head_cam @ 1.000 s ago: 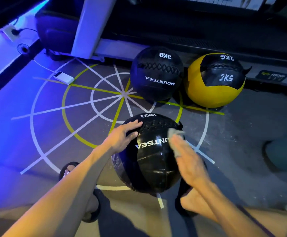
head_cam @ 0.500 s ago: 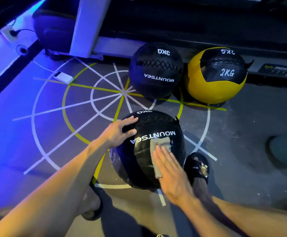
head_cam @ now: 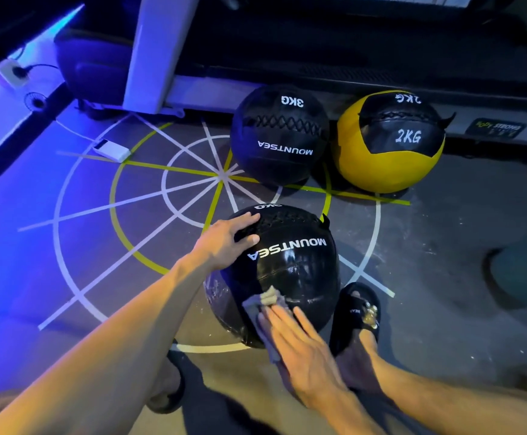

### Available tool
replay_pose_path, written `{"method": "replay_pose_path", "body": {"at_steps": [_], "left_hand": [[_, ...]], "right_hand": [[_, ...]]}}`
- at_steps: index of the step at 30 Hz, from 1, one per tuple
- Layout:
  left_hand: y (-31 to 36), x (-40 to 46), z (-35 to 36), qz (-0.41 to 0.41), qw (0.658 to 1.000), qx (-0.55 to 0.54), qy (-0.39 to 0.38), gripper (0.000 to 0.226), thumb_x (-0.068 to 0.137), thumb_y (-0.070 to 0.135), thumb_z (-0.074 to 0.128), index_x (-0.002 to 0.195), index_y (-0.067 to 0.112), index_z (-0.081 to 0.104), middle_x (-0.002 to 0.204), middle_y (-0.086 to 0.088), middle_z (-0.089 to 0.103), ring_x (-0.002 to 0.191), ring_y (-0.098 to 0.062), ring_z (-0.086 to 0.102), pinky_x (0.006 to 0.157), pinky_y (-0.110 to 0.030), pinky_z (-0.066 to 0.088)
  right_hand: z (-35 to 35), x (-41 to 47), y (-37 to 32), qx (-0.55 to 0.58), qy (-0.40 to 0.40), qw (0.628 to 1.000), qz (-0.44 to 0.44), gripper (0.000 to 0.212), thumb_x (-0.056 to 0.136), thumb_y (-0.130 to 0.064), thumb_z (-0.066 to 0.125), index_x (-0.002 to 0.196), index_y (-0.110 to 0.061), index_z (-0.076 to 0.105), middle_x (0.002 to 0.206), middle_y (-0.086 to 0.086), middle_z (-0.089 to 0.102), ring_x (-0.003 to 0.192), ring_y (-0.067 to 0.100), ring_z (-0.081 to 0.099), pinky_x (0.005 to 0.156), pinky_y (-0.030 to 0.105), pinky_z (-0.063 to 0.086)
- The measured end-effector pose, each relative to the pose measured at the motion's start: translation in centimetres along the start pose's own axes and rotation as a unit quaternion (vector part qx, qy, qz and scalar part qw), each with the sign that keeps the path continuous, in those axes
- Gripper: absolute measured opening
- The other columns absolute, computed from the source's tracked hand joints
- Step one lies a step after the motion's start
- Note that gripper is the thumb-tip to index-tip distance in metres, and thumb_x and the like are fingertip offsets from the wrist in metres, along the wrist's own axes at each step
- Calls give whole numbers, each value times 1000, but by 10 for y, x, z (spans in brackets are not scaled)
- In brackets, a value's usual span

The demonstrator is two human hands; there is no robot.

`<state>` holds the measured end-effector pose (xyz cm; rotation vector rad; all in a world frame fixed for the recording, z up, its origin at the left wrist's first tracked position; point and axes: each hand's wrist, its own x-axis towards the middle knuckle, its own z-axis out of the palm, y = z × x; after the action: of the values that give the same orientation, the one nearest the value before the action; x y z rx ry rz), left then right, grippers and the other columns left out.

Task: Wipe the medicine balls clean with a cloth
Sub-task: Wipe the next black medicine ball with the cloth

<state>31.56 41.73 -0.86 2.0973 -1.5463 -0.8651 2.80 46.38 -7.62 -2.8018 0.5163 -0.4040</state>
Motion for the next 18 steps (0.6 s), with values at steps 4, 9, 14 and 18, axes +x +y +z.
{"method": "replay_pose_path", "body": {"at_steps": [4,9,14,18], "left_hand": [[8,8,3,-20,1000,10,13,56,103,51,53,156,41,38,164,14,33,151,-24,33,121,-46,29],[17,11,5,-43,999,24,16,57,103,55,50,157,42,36,163,15,34,151,-26,32,120,-48,32],[1,12,-3,-65,998,1,14,56,104,51,49,158,39,35,165,12,32,151,-25,33,122,-42,28],[-13,2,-7,-58,997,-40,10,56,106,46,47,159,37,33,166,9,30,152,-21,31,120,-35,24]], "right_hand": [[-19,7,24,24,45,991,127,70,88,-17,43,157,-11,32,166,0,25,154,16,19,122,46,19],[-18,40,33,137,216,903,346,57,102,-20,39,157,-10,31,165,-4,24,155,12,18,125,44,20],[6,36,-17,-11,137,966,217,70,83,-17,47,151,-1,41,159,14,36,149,28,32,118,46,29],[10,18,10,-12,81,963,255,67,91,-19,35,157,-5,31,167,7,22,155,21,16,124,43,16]]}}
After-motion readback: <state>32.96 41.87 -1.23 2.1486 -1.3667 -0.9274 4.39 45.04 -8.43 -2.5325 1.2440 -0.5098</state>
